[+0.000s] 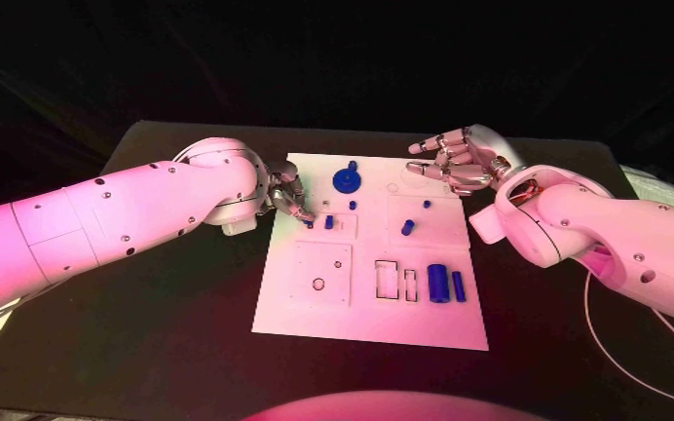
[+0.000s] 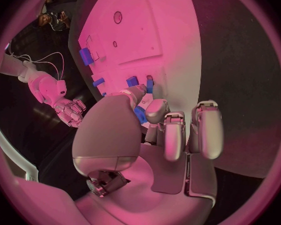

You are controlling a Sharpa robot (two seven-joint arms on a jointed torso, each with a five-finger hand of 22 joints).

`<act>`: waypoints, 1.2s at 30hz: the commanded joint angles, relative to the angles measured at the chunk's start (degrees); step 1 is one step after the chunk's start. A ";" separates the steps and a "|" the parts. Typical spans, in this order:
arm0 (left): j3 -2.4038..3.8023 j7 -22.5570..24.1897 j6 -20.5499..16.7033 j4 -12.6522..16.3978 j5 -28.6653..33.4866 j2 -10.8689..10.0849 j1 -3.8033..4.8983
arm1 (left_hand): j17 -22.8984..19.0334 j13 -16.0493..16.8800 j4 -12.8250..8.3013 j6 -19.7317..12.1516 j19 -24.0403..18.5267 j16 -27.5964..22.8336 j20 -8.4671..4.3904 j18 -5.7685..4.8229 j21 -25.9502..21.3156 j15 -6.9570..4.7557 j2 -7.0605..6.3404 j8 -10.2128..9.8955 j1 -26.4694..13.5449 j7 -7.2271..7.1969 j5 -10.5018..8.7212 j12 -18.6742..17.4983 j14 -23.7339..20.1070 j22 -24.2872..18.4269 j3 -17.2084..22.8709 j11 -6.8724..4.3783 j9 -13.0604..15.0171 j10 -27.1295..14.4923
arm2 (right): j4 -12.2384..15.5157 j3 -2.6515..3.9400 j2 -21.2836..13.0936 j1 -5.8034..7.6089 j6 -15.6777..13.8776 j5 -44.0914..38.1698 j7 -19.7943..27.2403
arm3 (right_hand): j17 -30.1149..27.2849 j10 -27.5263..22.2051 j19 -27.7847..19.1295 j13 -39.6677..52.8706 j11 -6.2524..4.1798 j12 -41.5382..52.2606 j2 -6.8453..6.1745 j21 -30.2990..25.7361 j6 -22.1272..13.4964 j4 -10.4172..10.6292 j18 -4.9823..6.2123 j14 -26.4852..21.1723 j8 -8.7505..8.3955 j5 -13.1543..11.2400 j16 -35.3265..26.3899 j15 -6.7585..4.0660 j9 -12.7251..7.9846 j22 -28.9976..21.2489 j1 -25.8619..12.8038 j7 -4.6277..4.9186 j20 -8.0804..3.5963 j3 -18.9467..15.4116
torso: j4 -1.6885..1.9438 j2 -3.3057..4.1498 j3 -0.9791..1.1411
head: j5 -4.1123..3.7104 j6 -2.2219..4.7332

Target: Assemble the parts on the task board

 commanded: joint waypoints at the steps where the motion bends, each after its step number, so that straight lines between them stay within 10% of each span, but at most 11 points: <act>1: 0.02 -0.71 2.78 0.09 -0.94 0.13 -0.02 | 15.10 -0.07 -7.11 0.36 1.31 0.18 0.10 -0.74 0.34 0.04 -0.04 0.19 0.50 -0.21 0.25 0.19 5.91 6.60 7.35 -0.09 0.06 0.48 | 0.05 0.00 0.07 -0.07 0.81 -0.17 0.53 | -0.08 -0.52 -0.47 -0.10 0.00 -0.05 0.43 -0.31 0.13 0.14 0.92 2.08 -0.07 0.31 -0.32 -0.19 -0.08 -0.05 -0.10 0.00 -0.09 0.17 | 0.00 -0.02 0.01 | 0.20 -0.13; 36: -0.04 -2.34 5.16 0.15 -0.25 1.14 -0.02 | 15.10 0.21 -6.97 0.76 1.28 0.18 0.11 -0.72 0.26 0.06 -0.01 0.17 -0.39 -0.27 0.68 0.39 5.91 6.56 7.82 -0.09 0.00 0.83 | 0.19 0.00 -0.02 -0.09 0.82 -0.24 0.35 | -0.02 -0.49 -0.42 -0.05 0.00 0.03 0.44 -0.28 0.13 0.14 0.90 2.10 -0.07 0.34 -0.29 -0.19 -0.08 0.02 -0.11 0.00 -0.09 0.18 | -0.02 -0.01 0.09 | 0.15 -0.30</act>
